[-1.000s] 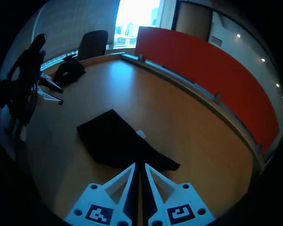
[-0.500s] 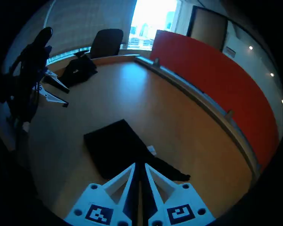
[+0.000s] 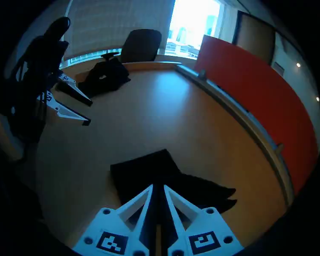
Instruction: Fold towel
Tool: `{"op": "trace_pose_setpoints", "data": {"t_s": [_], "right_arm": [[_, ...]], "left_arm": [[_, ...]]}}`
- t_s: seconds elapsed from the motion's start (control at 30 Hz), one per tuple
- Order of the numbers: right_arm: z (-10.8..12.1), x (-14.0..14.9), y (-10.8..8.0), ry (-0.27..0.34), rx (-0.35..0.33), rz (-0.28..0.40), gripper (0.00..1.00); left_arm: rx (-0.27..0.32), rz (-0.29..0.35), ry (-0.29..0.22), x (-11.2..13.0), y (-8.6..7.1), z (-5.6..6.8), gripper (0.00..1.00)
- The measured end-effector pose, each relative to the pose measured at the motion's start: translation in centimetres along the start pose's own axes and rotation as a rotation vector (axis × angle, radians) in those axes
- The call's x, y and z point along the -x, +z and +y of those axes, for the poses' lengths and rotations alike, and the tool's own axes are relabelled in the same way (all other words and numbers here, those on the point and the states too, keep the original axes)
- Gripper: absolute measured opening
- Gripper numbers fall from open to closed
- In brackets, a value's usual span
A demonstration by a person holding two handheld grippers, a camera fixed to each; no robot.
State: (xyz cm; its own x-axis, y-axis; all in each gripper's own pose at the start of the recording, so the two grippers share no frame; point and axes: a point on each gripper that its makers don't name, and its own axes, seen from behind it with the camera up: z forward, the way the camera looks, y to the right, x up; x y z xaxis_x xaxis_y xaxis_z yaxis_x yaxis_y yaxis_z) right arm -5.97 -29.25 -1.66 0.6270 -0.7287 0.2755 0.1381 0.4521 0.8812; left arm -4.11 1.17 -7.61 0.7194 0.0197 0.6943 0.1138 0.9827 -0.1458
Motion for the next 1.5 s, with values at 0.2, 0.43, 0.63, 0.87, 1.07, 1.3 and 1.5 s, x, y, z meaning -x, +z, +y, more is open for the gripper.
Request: {"op": "trace_pose_setpoints", "data": {"t_s": [0.2,0.43,0.63,0.87,1.07,1.3,1.5], "right_arm": [[-2.2,-0.5,2.3,-0.016,-0.051,-0.011,0.06],[-4.9,-0.1,4.8,-0.033,-0.115,-0.035,0.06],[-5.9,0.7,6.0,-0.026,-0.143,-0.059,0.06],[-6.3,1.0,6.5,-0.002,-0.158,-0.066,0.06],[-6.5,1.4,6.8,0.002,-0.162,-0.070,0.12],[-6.8,1.5,6.5,0.006,-0.174,-0.060,0.63],[-6.5,1.9,6.0,0.011,-0.154,-0.059,0.67]], "left_arm": [[-0.004,0.006,-0.024,0.0,-0.1,-0.5,0.99],[-0.003,0.002,-0.045,0.4,0.1,-0.6,0.99],[-0.003,0.000,-0.043,0.6,0.2,-0.5,0.99],[-0.004,0.002,-0.048,0.5,0.2,-0.6,0.99],[-0.007,0.001,-0.046,0.5,0.2,-0.6,0.99],[-0.010,0.000,-0.048,0.6,0.3,-0.7,1.00],[-0.012,0.002,-0.050,0.5,0.2,-0.6,0.99]]}}
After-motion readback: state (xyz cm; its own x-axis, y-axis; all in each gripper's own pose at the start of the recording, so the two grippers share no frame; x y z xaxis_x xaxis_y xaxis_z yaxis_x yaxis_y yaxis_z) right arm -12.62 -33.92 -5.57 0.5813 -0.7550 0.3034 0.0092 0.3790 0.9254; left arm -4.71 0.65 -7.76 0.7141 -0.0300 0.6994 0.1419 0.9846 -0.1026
